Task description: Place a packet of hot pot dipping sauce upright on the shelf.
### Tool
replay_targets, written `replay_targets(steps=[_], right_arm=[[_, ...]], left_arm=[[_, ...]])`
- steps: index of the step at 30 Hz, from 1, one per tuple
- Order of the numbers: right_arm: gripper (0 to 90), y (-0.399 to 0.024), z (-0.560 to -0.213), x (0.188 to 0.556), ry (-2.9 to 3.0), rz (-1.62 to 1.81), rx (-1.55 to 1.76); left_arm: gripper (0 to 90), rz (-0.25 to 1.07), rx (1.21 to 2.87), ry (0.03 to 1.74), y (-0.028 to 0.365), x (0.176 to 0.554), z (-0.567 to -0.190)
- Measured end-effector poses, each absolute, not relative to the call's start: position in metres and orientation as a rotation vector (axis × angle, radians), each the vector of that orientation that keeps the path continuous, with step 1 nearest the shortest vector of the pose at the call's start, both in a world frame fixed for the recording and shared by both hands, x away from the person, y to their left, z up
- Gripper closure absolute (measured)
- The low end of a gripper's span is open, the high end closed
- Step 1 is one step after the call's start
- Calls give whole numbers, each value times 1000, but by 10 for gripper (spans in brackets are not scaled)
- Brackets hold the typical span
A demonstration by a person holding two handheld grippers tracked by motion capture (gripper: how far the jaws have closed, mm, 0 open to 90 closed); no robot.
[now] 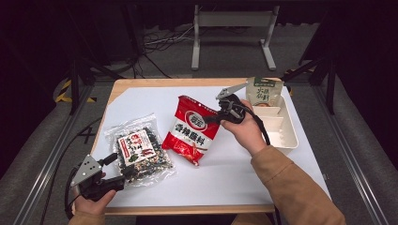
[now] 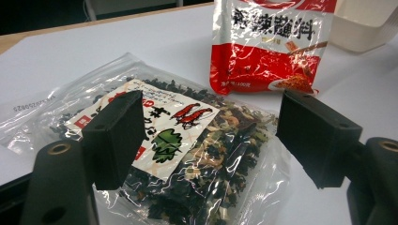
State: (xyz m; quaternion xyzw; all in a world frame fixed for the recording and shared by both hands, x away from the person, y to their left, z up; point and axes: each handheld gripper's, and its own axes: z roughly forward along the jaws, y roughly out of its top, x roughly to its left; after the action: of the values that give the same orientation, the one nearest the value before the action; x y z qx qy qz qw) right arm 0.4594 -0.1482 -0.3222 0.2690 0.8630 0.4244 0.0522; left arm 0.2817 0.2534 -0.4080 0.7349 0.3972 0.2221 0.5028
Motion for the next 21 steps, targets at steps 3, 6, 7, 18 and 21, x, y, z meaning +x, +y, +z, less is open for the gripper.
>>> replay_targets(steps=[3,6,7,18,21], right_arm=[[887,-145,-313,453,2630,1303,754],[887,-139,-301,443,2635,1288,660],[887,-138,-299,440,2635,1277,638],[887,-134,-281,425,2629,1167,495],[887,-136,-277,424,2629,1152,490]], left_arm=[[242,538,1774,960,253,282,-408],[242,536,1774,959,253,281,-408],[242,538,1773,960,253,281,-408],[242,539,1773,960,253,282,-408],[242,539,1774,960,253,282,-408]])
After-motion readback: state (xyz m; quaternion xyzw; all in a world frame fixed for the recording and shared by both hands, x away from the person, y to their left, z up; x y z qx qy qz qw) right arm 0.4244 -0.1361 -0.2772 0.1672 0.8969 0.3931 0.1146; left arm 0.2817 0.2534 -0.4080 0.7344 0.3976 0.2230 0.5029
